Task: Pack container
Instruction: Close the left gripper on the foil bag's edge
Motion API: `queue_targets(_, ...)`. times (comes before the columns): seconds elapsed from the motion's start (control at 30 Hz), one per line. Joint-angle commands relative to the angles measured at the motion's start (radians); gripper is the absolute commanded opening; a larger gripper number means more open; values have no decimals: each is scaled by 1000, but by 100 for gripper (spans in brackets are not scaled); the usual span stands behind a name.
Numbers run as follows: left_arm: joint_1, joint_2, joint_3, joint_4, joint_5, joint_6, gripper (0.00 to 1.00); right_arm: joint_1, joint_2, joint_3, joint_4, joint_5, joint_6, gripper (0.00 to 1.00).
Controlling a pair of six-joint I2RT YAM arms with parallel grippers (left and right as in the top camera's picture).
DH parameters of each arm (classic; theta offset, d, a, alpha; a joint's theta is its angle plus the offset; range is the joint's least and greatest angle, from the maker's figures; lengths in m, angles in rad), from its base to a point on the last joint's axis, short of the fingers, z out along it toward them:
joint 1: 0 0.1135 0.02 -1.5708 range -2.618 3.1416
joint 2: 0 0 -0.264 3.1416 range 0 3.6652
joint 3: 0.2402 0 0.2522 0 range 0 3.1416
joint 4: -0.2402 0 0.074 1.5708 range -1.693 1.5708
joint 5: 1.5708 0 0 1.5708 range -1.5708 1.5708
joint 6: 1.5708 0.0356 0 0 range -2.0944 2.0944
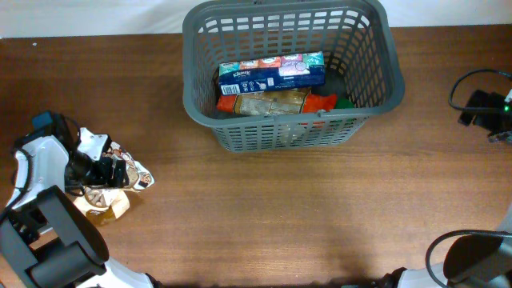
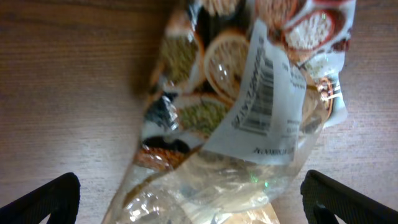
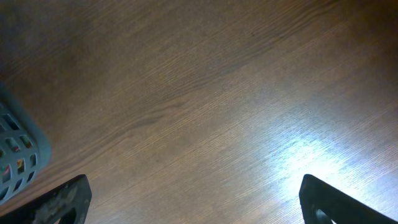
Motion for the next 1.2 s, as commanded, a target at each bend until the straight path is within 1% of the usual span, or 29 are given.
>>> queue_targets(0.0, 3, 7, -8, 6, 18, 18, 100, -6, 2, -5, 3, -2, 8, 99)
queue_targets(0.2, -13, 7, -8, 6, 14, 4, 100, -6, 2, -5, 3, -2, 8, 99)
queue_targets(0.43, -74, 7, -10, 16, -97, -18, 100, -6, 2, -5, 3, -2, 8, 99)
queue_targets(0.53, -70, 7, -15, 37, -96, -39, 99, -6, 2, -5, 3, -2, 8, 99)
queue_targets(0.7, -65, 8, -42, 51, -96, -41, 100, -6, 2, -5, 3, -2, 8, 99)
queue_targets(0.97, -64, 11, -142, 102, -95, -42, 100, -6, 2, -5, 3, -2, 8, 99)
queue_targets(1.17, -64, 11, -150, 124, -94, -42, 100, -6, 2, -5, 3, -2, 8, 99)
